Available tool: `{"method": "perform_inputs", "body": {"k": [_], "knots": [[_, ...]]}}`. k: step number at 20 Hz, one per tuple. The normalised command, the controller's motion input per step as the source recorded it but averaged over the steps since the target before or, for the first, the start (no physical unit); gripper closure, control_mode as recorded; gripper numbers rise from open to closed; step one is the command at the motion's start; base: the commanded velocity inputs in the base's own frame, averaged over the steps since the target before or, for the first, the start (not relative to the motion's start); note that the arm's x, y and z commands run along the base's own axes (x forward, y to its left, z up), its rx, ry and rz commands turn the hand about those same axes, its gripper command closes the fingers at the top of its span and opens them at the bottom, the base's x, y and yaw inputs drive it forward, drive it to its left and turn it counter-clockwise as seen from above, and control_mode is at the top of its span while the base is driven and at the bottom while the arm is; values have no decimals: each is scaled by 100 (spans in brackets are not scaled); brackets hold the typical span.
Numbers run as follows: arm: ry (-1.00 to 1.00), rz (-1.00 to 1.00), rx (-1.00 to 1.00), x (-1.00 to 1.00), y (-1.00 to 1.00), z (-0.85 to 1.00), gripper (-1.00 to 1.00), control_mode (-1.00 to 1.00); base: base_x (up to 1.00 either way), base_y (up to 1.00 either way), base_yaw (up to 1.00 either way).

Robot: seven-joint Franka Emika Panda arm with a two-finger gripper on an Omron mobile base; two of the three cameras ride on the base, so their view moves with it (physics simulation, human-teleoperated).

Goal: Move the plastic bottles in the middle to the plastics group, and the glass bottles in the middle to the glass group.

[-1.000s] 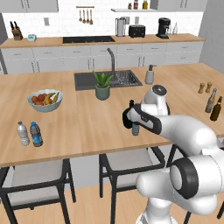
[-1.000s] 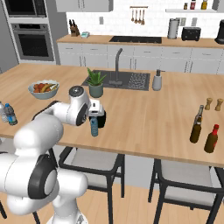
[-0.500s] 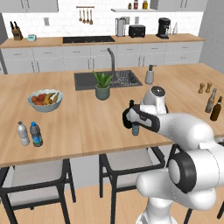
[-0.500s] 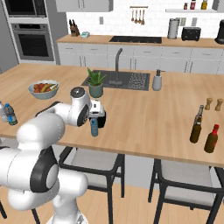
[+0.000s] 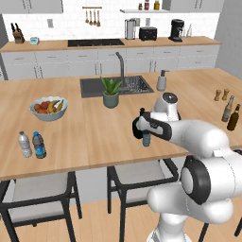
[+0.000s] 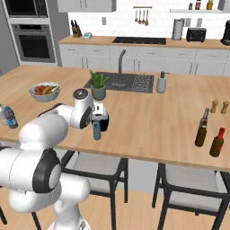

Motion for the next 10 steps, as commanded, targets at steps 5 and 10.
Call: {"method": "perform_inputs", "body": {"k": [5, 10], "knots": [[0, 0, 0, 15, 0, -7, -100, -100, 0, 0, 0], [0, 0, 0, 13, 0, -10, -100, -100, 0, 0, 0]]}}
